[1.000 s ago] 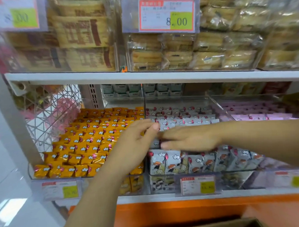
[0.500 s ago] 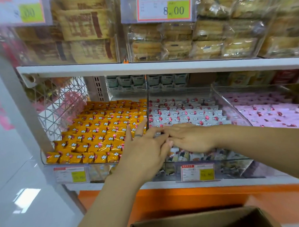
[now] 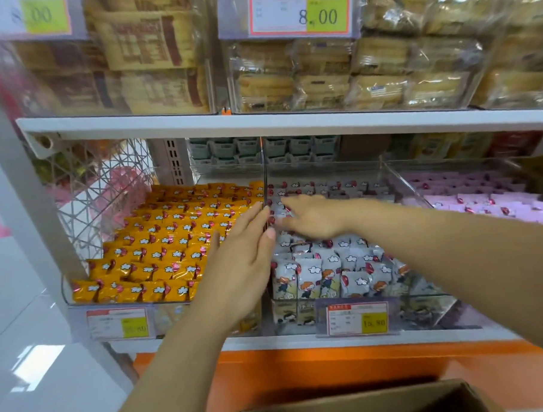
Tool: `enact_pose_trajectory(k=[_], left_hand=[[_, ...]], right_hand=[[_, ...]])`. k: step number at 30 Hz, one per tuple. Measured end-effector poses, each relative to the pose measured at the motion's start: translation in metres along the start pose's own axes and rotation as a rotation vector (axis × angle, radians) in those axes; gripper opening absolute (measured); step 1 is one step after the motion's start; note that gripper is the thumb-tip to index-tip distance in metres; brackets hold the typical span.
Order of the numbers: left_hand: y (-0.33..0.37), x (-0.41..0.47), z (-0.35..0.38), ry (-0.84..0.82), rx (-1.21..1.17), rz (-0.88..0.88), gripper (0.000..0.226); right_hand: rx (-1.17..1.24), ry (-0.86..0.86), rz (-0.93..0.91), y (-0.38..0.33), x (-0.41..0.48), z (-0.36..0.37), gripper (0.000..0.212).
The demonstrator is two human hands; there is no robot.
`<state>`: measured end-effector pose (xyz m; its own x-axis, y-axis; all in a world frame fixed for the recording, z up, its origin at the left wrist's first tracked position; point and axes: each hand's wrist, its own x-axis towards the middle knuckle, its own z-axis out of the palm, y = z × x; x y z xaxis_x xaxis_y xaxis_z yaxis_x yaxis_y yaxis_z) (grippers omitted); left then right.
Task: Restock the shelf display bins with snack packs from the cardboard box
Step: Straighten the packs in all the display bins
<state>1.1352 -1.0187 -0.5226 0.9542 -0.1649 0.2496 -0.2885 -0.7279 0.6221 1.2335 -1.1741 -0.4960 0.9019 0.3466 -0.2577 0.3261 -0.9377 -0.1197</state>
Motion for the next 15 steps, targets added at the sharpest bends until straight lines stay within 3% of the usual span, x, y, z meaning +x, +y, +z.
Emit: enact_pose_trajectory(k=[5, 11, 13, 15], left_hand=[[-0.004, 0.001, 0.004, -0.05, 0.071, -0.01, 0.048], [-0.005, 0.002, 0.002, -0.053, 0.061, -0.006, 0.048], [-0.005, 0.004, 0.001, -0.052, 0.058, -0.012, 0.047], [-0.004, 0.005, 0.001, -0.053, 0.058, -0.018, 0.047]], right_hand=[[-0.047, -0.028, 0.133, -0.003, 0.014, 0.027, 0.071], [0.052, -0.184, -0.025, 0.0, -0.006, 0.003, 0.061], [0.023, -0.121, -0.009, 0.006, -0.002, -0.006, 0.061], [-0.038, -0.059, 0.137, 0.016, 0.006, 0.0, 0.069]])
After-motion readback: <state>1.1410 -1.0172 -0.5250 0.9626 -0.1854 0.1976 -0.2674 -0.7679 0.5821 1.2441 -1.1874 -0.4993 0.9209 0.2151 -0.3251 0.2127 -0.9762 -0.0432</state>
